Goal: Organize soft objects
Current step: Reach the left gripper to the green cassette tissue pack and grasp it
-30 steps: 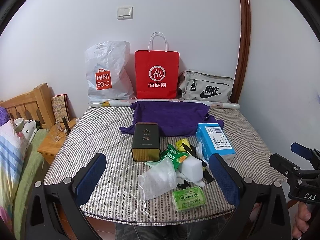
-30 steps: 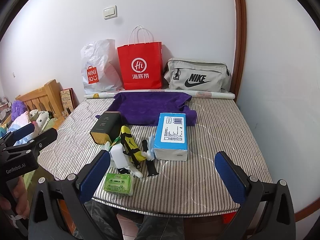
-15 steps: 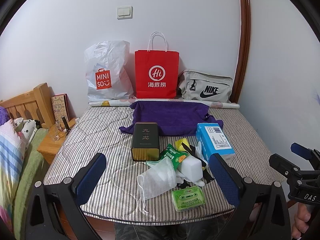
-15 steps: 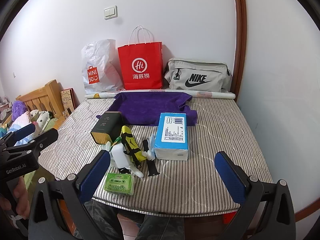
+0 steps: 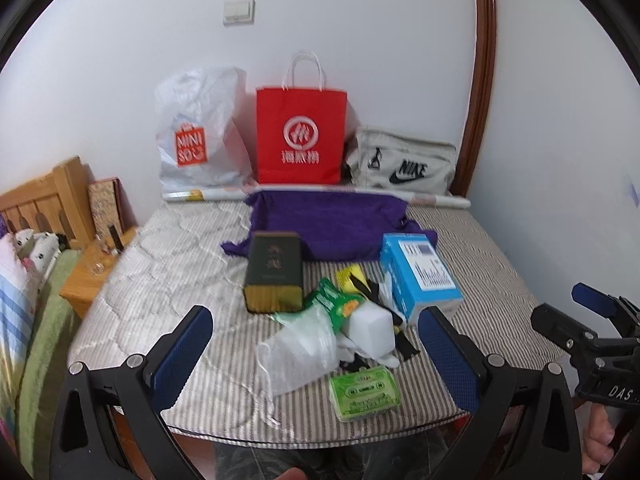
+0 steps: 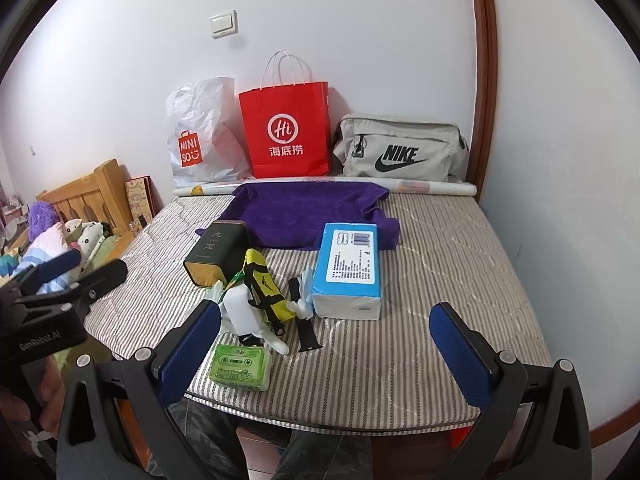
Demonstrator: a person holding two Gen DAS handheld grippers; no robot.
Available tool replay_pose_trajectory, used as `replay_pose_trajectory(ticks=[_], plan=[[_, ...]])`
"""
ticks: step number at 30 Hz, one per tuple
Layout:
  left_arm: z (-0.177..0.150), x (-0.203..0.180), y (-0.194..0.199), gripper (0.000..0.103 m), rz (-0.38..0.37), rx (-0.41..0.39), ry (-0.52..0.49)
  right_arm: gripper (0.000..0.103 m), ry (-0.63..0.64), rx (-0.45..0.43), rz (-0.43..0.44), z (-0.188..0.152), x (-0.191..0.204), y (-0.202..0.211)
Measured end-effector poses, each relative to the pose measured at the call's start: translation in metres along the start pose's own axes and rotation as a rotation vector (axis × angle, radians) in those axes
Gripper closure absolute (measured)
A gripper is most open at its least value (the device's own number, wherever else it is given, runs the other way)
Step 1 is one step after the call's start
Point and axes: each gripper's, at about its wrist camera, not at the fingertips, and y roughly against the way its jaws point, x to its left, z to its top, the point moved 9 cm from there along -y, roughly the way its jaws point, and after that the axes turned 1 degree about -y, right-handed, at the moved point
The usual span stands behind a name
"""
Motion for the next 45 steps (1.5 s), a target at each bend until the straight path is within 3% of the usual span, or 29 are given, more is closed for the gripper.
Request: replay_pose_trajectory(ticks=[13,20,26,31,35,40,45], plan=[[-0.076,-0.026,-0.07,0.0,-0.038,0.226,-0.019,0.0,-0.076,0.078,0.002,-0.026,-0.037,-0.054],[-0.106,-0.056,-0.096,0.0,-0.045,0.288,-0.07,0.0,-0.103,0.123,0.0,-0.042,-0.052,-0.079],[-0.118,-0.058,-0.118,0.0,-0.028,0.339,-0.049,0.0,-0.112,0.16,-0.01,-0.054,-0.062,-0.096],[-0.124,-0.067,-0.133,0.001,-0.05,0.353,-0.074,0.0,-0.119,0.179,-0.001,-0.061,-0.065,-0.111],[-0.126,-0.072,-0.138,0.028,-0.07,0.336,-0.072,0.0,-0.103,0.197,0.007,-0.066,-0.063,-0.12],[-0.12,-0.07,-0.136,0.029,-0.109,0.292,-0.055,0.0,-0.085,0.195,0.006,-0.069,-0.063,-0.124],[-0.124,-0.07,-0.139,0.029,-0.118,0.306,-0.061,0.0,-0.111,0.188,0.027,-0.068,-0.064,-0.123]])
